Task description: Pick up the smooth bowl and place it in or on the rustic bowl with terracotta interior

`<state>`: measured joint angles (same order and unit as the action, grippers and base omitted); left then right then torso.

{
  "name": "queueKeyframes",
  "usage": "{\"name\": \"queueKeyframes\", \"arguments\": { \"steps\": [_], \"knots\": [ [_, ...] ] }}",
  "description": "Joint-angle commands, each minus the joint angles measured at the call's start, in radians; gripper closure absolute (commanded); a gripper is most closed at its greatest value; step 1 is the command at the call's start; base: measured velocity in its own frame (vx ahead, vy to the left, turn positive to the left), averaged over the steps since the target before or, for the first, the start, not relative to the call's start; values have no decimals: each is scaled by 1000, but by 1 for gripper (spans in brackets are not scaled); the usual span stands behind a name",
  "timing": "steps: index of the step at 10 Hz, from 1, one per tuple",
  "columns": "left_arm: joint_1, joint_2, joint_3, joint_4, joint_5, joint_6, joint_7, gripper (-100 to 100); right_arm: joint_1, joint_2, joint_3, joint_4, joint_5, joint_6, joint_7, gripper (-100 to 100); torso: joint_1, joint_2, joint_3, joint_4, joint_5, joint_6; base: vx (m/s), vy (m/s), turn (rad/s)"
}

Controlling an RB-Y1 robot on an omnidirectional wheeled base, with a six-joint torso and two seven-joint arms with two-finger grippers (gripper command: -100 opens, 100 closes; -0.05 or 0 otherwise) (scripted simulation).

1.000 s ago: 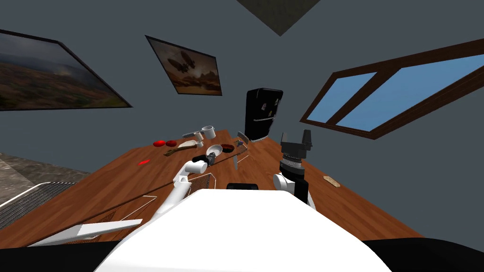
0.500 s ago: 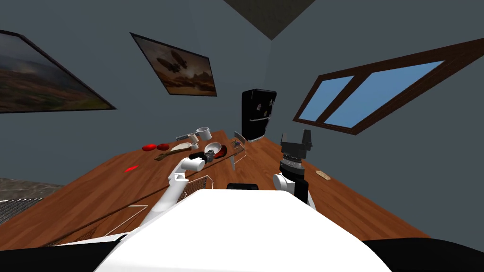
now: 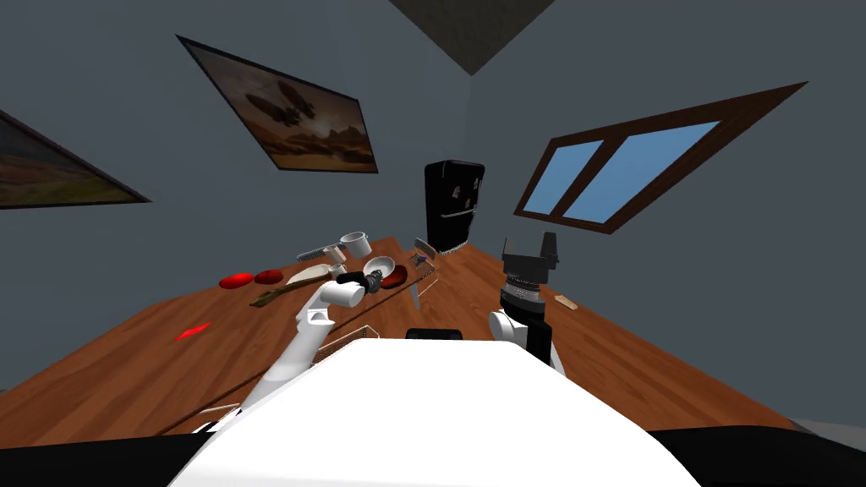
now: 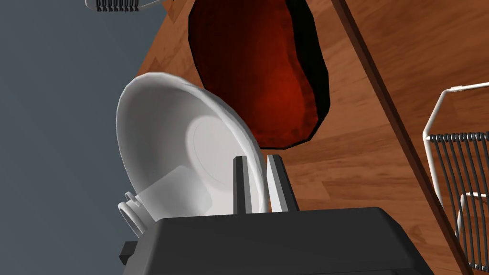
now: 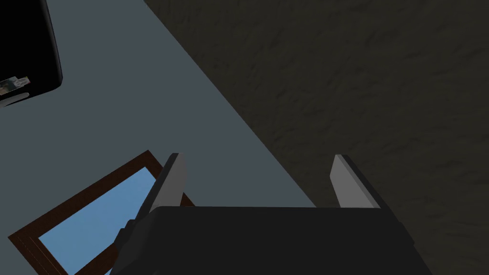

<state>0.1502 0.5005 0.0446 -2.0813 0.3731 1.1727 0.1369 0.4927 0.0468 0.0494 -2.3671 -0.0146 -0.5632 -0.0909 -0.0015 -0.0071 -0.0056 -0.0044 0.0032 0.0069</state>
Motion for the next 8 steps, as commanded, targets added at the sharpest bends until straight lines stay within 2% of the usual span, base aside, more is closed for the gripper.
{"name": "queueKeyframes", "arguments": {
  "steps": [1, 8],
  "knots": [
    [3, 10, 0, -11, 14, 38, 4, 100, 0, 0, 0, 0, 0, 0, 0, 0, 0, 0, 0, 0, 0, 0, 56, 106, -175],
    [13, 40, -6, -36, 65, 178, 24, 100, 0, 0, 0, 0, 0, 0, 0, 0, -1, 1, 1, 0, -1, -1, 52, 114, -148]
  ]
}}
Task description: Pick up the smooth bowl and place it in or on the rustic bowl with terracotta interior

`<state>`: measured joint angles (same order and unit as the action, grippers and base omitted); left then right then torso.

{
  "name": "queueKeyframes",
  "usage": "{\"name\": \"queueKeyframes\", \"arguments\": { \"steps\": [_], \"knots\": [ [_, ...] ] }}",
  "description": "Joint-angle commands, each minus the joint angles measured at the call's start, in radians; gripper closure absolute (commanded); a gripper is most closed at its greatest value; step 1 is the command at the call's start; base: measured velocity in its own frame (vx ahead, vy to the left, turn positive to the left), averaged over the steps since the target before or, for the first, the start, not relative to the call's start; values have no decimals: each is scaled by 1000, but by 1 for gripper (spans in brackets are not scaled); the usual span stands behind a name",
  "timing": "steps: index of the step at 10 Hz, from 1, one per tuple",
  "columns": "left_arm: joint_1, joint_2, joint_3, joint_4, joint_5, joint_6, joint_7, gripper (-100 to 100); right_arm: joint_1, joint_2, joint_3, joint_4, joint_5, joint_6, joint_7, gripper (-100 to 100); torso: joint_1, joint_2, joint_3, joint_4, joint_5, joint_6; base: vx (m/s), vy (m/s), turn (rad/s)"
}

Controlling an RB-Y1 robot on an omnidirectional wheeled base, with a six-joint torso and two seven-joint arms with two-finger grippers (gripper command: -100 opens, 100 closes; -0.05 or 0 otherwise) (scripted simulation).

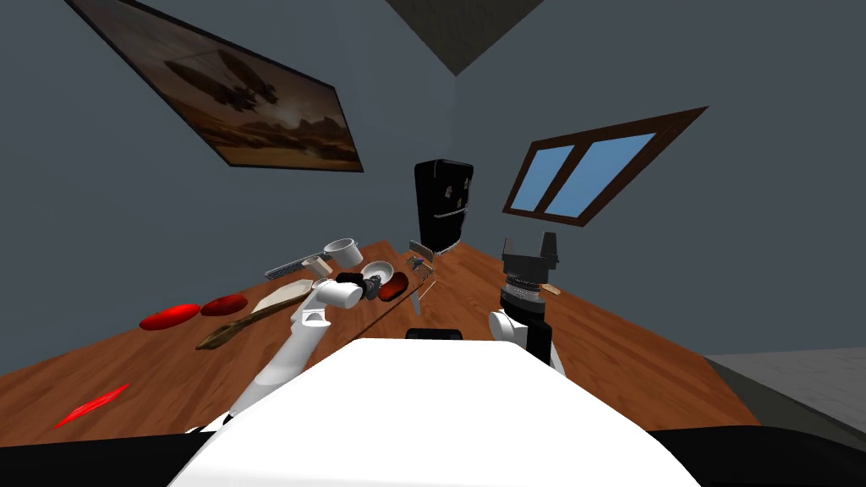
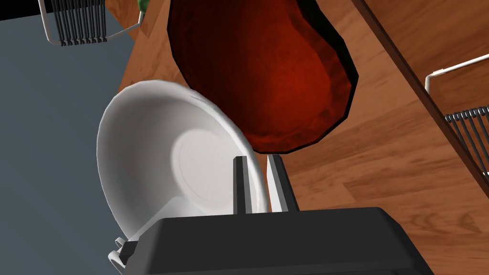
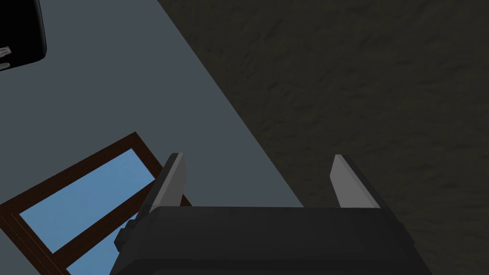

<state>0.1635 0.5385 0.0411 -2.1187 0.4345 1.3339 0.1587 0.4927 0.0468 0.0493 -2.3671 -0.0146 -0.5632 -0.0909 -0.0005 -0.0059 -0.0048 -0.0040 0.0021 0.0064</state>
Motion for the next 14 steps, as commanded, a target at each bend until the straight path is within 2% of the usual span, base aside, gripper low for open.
{"name": "queueKeyframes", "arguments": {
  "steps": [1, 2, 3, 7, 8, 9, 14],
  "knots": [
    [1, 5, -4, -1, 10, 33, 5, 100, 0, 0, 0, 0, 0, 0, 0, 0, 0, 0, 0, 0, 0, 0, 25, 32, -10],
    [2, 4, -1, -6, 7, 21, 4, 100, 0, 0, 0, 0, 0, 0, 0, 0, -6, 1, 0, 0, -1, -1, 4, 0, 12],
    [3, 4, -1, -6, 8, 26, 5, -100, 0, 0, 0, 0, 0, 0, 0, 0, -8, 2, 1, 0, -2, 0, 0, 0, 0],
    [3, 4, -1, -6, 7, 26, 5, -100, 0, 0, 0, 0, 0, 0, 0, 0, -10, 3, 2, 1, -2, 0, 0, 0, 0],
    [3, 4, -1, -6, 7, 26, 5, 0, 0, 0, 0, 0, 0, 0, 0, 0, -10, 3, 2, 1, -2, 0, 0, 0, 0],
    [2, 14, 10, -46, 23, 62, 19, -100, 0, 0, 0, 0, 0, 0, 0, 0, -10, 3, 2, 1, -2, 0, 11, 8, 37],
    [-1, 37, 38, -147, 61, 153, 56, -100, 0, 0, 0, 0, 0, 0, 0, 0, -9, 3, 2, 1, -2, 0, 14, 9, 39]
  ]
}}
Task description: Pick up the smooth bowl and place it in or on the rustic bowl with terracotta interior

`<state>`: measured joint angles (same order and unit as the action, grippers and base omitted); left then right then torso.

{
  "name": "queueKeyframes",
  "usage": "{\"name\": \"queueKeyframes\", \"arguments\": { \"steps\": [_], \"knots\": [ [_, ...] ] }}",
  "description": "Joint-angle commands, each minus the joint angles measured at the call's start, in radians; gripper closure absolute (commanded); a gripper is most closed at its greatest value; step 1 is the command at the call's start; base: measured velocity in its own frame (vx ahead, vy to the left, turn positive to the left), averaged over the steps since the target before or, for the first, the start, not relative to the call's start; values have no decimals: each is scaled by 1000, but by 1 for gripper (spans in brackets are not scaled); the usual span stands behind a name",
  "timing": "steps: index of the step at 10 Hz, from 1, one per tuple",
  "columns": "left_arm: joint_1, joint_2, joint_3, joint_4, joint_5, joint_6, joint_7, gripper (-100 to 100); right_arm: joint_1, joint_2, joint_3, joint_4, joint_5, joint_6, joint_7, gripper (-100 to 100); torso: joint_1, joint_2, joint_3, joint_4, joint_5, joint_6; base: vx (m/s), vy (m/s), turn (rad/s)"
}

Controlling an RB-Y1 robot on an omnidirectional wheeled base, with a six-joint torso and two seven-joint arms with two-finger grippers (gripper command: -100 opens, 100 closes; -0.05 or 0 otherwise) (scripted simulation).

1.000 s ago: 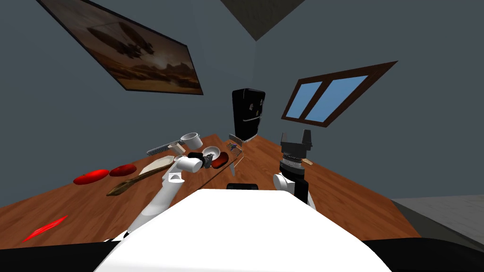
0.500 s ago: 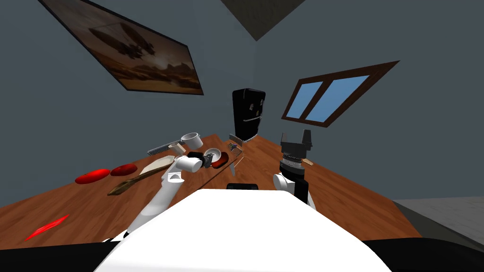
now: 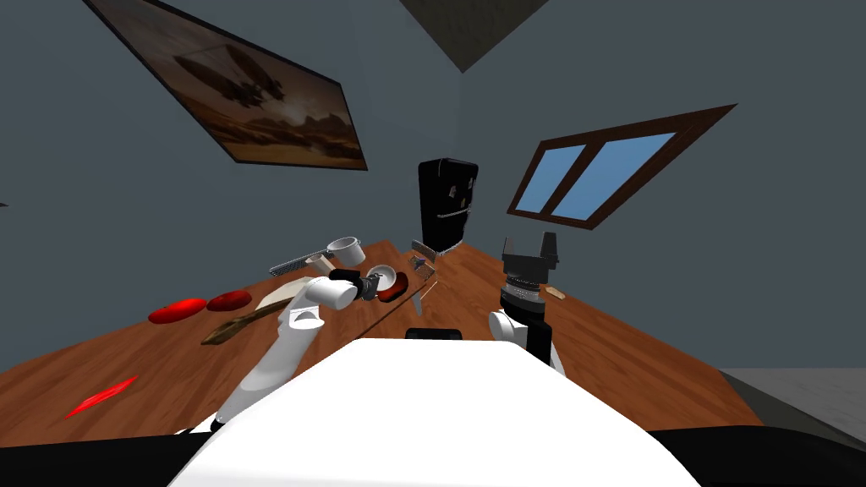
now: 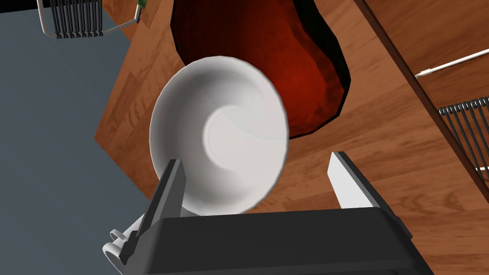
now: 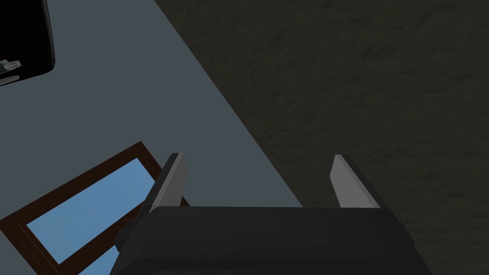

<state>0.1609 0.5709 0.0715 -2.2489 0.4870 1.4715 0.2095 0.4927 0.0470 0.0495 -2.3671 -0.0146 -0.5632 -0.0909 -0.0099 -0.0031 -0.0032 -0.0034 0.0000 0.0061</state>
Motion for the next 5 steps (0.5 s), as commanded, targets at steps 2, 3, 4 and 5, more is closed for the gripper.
{"name": "queueKeyframes", "arguments": {
  "steps": [2, 3, 4, 5],
  "knots": [
    [0, 14, 18, -58, 24, 52, 20, -100, 0, 0, 0, 0, 0, 0, 0, 0, 0, 0, 0, 0, 0, 0, 12, 9, 40],
    [-1, 19, 24, -78, 32, 71, 28, -100, 0, 0, 0, 0, 0, 0, 0, 0, 0, 0, 0, 0, 0, 0, 7, 5, 22],
    [-2, 16, 19, -62, 26, 56, 21, -100, 0, 0, 0, 0, 0, 0, 0, 0, 0, 0, 0, 0, 0, 0, 0, 0, 0],
    [-2, 16, 20, -64, 27, 59, 23, 0, 0, 0, 0, 0, 0, 0, 0, 0, 0, 0, 0, 0, 0, 0, 0, 0, 0]
  ]
}}
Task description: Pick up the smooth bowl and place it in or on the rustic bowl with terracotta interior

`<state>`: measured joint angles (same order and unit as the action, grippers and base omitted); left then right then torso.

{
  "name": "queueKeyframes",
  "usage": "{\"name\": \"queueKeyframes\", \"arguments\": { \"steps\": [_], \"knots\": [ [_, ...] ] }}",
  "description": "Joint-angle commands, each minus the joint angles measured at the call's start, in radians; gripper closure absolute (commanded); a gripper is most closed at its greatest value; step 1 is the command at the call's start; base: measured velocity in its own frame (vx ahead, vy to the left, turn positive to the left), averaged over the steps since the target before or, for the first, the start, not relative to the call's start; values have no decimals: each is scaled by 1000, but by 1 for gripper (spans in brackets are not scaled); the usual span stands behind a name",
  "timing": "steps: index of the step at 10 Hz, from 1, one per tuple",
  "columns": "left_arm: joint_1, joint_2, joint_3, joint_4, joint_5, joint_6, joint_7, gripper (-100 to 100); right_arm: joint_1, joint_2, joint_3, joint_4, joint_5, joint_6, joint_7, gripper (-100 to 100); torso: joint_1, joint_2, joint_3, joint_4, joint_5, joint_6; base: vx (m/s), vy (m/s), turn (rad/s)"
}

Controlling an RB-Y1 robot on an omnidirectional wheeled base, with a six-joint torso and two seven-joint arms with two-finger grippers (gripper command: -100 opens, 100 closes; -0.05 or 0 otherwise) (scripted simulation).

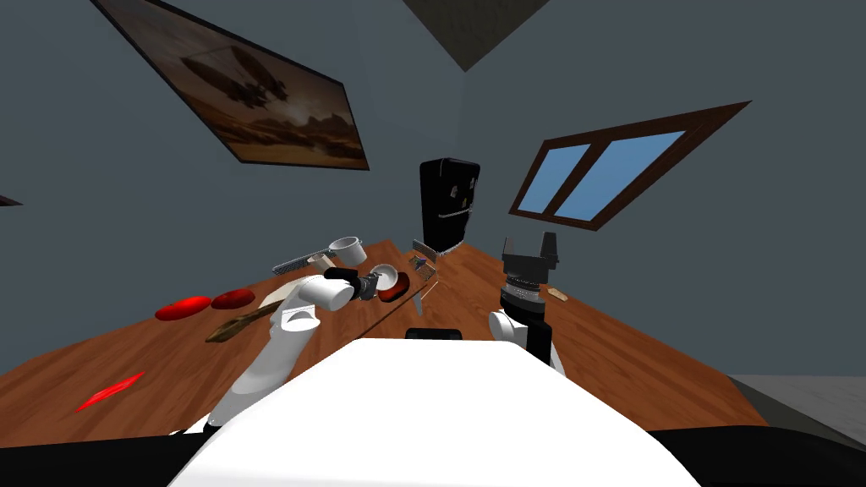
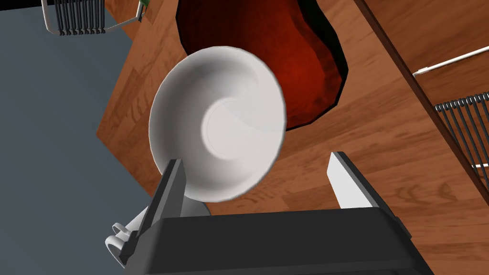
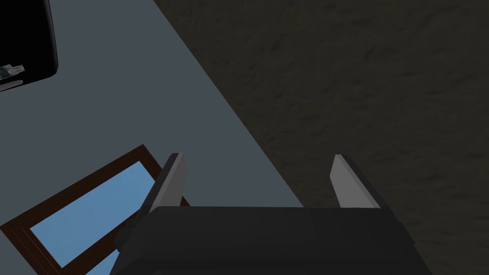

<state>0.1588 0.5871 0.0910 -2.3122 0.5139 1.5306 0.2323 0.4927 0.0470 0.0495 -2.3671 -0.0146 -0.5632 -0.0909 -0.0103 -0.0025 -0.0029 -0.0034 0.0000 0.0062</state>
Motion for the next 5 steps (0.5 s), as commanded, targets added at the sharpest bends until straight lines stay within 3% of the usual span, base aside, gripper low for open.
{"name": "queueKeyframes", "arguments": {
  "steps": [1, 5],
  "knots": [
    [0, 0, 0, 0, 0, 0, 0, 0, 0, 0, 0, 0, 0, 0, 0, 0, 0, 0, 0, 0, 0, 0, 0, 0, 0],
    [0, 0, 0, 0, 0, 0, 0, 0, 0, 0, 0, 0, 0, 0, 0, 0, 0, 0, 0, 0, 0, 0, 0, 0, 0]
  ]
}}
